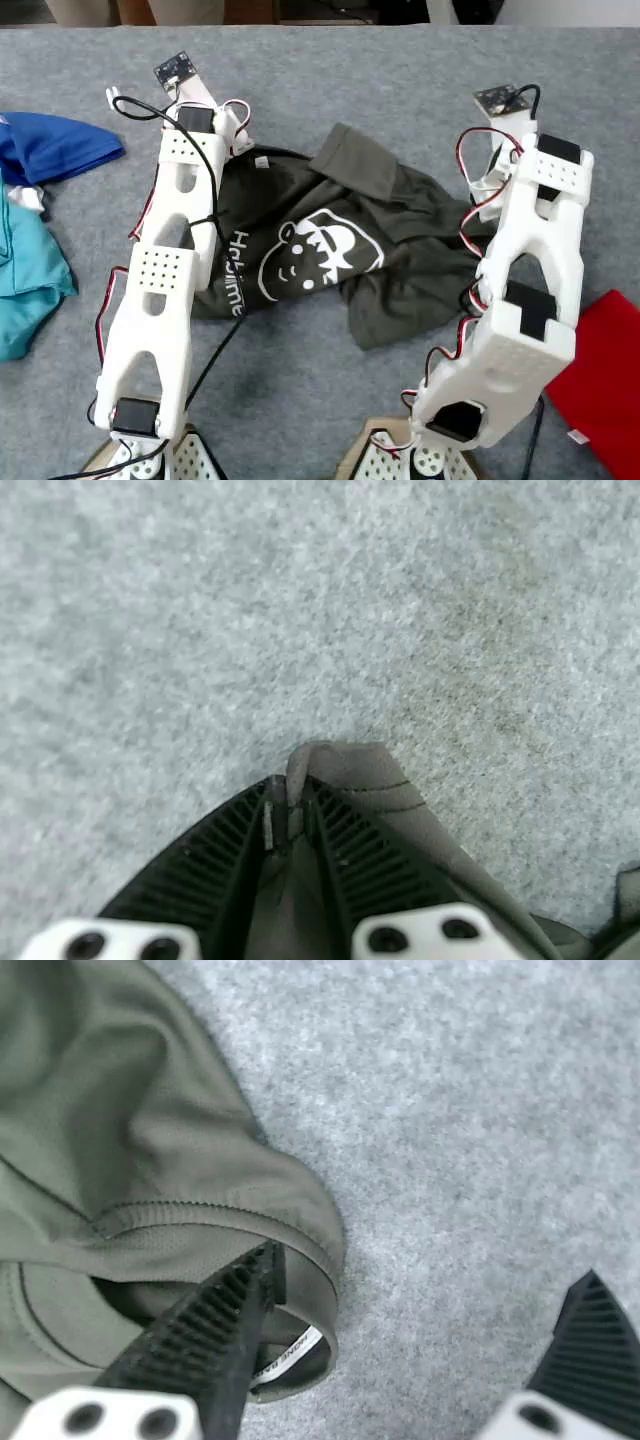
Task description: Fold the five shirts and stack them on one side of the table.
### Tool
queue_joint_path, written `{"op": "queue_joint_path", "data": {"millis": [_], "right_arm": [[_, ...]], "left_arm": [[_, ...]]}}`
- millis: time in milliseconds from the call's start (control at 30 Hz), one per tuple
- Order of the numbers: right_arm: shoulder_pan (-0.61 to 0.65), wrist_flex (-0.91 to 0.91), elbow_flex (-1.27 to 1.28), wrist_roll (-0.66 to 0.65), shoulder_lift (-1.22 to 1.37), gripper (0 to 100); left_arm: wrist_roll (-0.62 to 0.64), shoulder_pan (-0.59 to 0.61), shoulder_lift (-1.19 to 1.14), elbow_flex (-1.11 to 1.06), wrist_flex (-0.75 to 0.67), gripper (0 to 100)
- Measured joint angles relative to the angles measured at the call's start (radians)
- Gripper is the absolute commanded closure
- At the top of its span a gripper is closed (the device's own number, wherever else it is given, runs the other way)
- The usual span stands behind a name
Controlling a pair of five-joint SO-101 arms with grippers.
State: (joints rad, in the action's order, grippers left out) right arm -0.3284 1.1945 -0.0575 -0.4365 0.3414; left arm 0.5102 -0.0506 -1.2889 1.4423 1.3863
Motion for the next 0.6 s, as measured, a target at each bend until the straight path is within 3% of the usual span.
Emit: {"op": "queue_joint_path", "data": {"millis": [267, 600], "right_arm": [[0.068, 0.000, 0.000, 0.080, -0.204, 58.4], [0.514, -0.181, -0.020, 0.046, -0.176, 58.4]], "left_arm": [[0.038, 0.025, -0.002, 0.158, 0.130, 98], [0.109, 0.140, 0.000, 0.183, 0.218, 98]]}}
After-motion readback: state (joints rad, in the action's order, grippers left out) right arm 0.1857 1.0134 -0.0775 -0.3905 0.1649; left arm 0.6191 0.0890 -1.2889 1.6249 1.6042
